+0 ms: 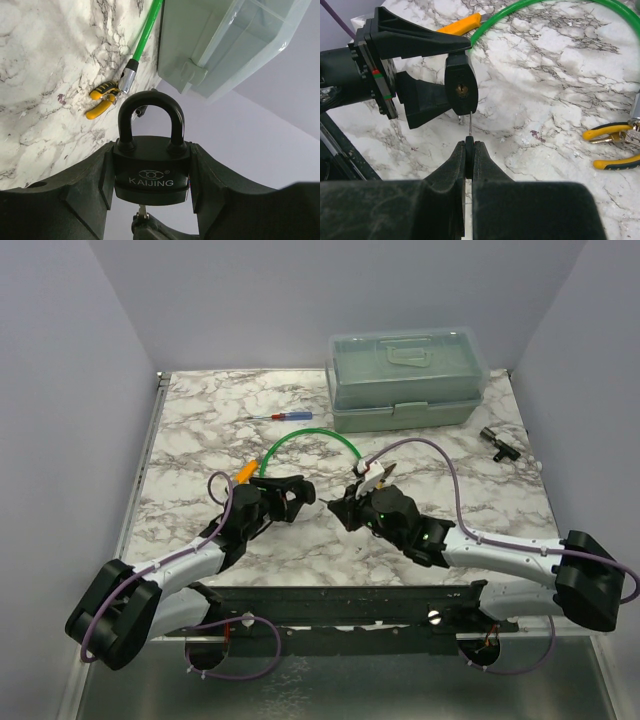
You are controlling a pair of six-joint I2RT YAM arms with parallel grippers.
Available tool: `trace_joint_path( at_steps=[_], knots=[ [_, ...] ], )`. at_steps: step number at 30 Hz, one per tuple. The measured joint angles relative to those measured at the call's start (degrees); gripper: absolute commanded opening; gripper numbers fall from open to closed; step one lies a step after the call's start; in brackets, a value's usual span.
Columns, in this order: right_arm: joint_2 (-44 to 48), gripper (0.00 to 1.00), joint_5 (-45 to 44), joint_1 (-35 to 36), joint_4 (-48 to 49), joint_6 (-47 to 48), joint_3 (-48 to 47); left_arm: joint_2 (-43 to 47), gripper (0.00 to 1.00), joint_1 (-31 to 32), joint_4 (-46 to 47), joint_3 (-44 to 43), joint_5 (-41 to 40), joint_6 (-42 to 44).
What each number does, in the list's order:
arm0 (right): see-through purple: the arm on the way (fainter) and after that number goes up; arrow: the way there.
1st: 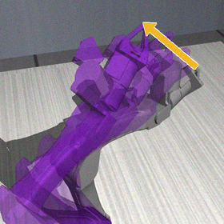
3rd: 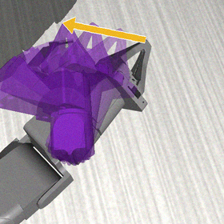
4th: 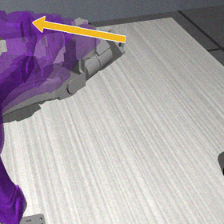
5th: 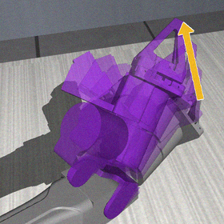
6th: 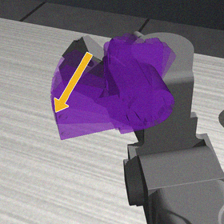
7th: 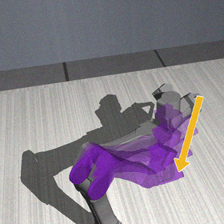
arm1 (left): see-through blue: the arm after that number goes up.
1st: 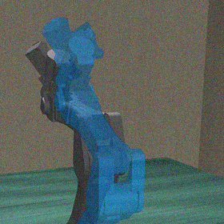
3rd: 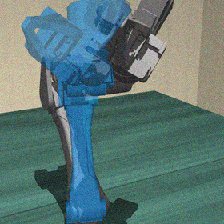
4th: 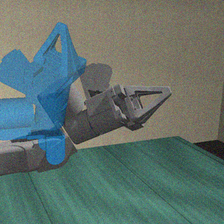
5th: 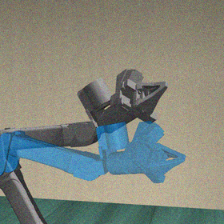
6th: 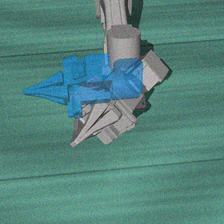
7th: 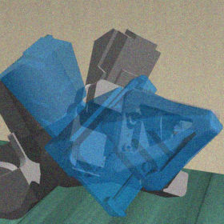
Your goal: Unlock with the key
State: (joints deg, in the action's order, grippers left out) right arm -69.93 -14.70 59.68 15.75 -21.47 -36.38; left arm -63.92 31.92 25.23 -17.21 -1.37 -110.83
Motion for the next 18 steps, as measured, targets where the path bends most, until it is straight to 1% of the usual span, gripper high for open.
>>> trace_joint_path(
  at_steps=[9, 18],
  knots=[
    [-2.21, 0.00, 0.66, 0.00, 2.08, 0.63, -1.53, 0.00, 0.00, 0.00, -0.57, 0.00, 2.38, -0.20],
    [-4.07, 0.00, 0.96, 0.00, 2.73, 0.98, -2.75, 0.00, 0.00, -0.07, -1.14, 0.00, 3.13, -0.37]
  ],
)
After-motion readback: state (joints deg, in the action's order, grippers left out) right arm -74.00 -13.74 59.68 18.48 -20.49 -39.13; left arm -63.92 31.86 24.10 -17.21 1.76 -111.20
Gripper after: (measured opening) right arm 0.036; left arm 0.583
